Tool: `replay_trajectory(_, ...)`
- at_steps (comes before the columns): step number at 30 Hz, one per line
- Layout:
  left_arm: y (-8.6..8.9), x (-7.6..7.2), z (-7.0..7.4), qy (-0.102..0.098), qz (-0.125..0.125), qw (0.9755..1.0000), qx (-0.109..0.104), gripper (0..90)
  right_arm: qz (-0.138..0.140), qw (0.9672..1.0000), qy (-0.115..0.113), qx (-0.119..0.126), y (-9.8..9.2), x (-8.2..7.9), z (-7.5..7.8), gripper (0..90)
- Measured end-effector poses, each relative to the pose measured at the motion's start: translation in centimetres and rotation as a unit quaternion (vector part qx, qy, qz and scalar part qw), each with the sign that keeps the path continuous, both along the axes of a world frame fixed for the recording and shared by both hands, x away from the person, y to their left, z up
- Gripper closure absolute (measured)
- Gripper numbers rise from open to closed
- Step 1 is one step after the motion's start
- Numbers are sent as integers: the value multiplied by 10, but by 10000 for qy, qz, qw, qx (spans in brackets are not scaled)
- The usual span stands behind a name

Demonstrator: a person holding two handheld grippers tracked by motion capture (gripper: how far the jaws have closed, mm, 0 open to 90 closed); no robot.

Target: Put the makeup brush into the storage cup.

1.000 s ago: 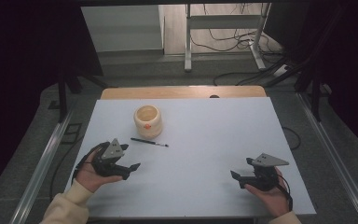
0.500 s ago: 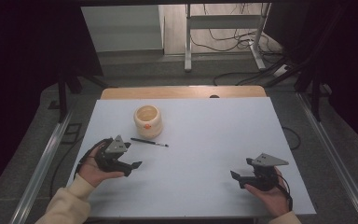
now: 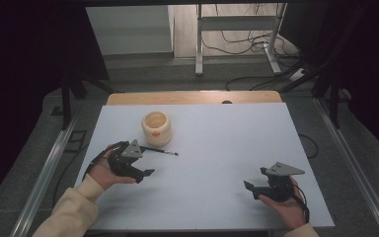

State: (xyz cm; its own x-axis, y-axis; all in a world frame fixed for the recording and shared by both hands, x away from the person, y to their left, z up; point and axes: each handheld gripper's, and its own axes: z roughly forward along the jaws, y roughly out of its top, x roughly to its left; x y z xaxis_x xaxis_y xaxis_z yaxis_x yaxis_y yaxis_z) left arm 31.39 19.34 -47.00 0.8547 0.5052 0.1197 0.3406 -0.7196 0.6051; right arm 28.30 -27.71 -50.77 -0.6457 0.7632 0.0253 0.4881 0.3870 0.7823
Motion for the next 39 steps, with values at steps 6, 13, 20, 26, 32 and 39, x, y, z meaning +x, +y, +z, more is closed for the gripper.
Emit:
replay_trajectory(6, -8, 9, 0, 41, -128, 9998, 155, 203, 3, 10000, -10, 7, -1, 0, 0, 178)
replay_trajectory(13, -15, 18, 3, 7, -305, 9993, 220, 208, -5, 10000, 0, 16, -1, 0, 0, 178)
replay_trajectory(20, -24, 28, 1, 23, -456, 9980, 433, 214, -2, 10000, 5, 11, -1, 1, 0, 178)
replay_trajectory(26, -32, 38, 2, 64, -589, 9969, 524, 211, -11, 10000, 22, 14, -2, 1, -1, 178)
replay_trajectory(32, -41, 48, 1, 155, -711, 9954, 630, 207, -22, 10000, 34, 19, -2, 1, -1, 179)
replay_trajectory(39, -50, 56, -2, 214, -791, 9933, 821, 205, -14, 10000, 53, 19, -2, 2, -2, 179)
